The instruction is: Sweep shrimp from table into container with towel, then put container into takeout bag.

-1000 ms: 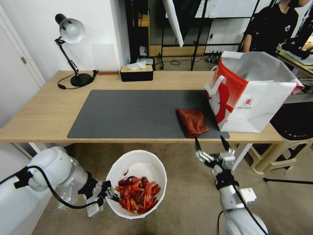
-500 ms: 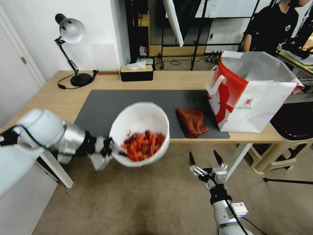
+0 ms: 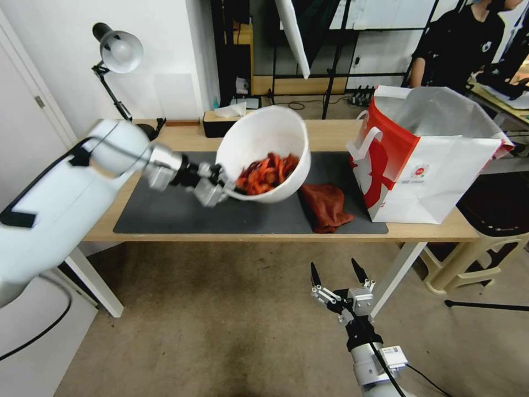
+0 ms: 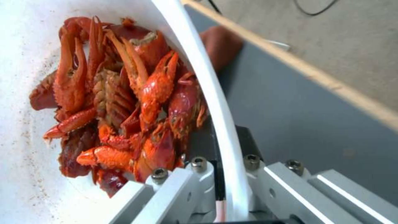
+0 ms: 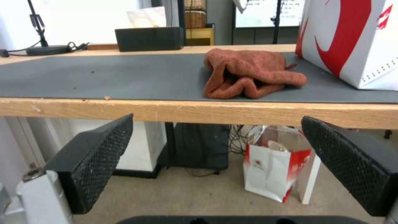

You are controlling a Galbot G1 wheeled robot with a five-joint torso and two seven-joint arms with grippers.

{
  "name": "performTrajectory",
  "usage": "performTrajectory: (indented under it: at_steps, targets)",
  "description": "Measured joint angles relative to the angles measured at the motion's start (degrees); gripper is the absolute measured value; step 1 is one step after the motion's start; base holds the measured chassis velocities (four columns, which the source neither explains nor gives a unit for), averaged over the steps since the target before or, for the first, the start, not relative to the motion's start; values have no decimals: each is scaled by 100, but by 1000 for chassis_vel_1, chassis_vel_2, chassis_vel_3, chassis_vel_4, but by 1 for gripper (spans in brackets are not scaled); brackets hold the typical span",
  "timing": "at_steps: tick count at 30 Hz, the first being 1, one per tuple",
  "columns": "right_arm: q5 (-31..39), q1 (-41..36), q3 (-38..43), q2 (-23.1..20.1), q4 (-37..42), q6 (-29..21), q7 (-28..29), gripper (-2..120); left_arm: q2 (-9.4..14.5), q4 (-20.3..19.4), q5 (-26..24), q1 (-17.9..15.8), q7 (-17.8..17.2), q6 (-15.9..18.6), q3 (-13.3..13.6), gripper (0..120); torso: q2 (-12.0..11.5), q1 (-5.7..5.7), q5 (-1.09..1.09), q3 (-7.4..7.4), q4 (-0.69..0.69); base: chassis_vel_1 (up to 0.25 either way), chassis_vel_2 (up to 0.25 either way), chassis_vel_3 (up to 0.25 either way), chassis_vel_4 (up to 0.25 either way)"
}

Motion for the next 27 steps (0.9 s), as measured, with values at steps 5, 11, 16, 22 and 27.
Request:
performTrajectory:
  at_steps: [5,11,16,22,27]
  targets:
    - [-61,-58,5,31,-10,9,-11,100,-591,547,184,-435,-92,-18,181,0,0,0,-1,0,-1,0,0,0,0]
    - [-126,-133,-3,118,-45,82,-50,100,-1248,1178,249,-854,-366,-17,434,0,0,0,1,-1,-2,0,0,0,0]
    - [-170,-174,-5,189,-33,105,-75,100,-1849,1786,356,-1222,-586,-77,595,0,0,-1,1,-1,-3,0,0,0,0]
    - [-217,-195,-5,257,-17,121,-86,100,-2339,2330,554,-1566,-839,-139,657,0,1,-1,-1,-1,0,0,0,0,0]
    - [-242,-217,-5,285,-18,147,-94,100,-2787,2943,807,-1900,-1087,-274,659,0,1,-1,0,-1,-1,0,0,0,0]
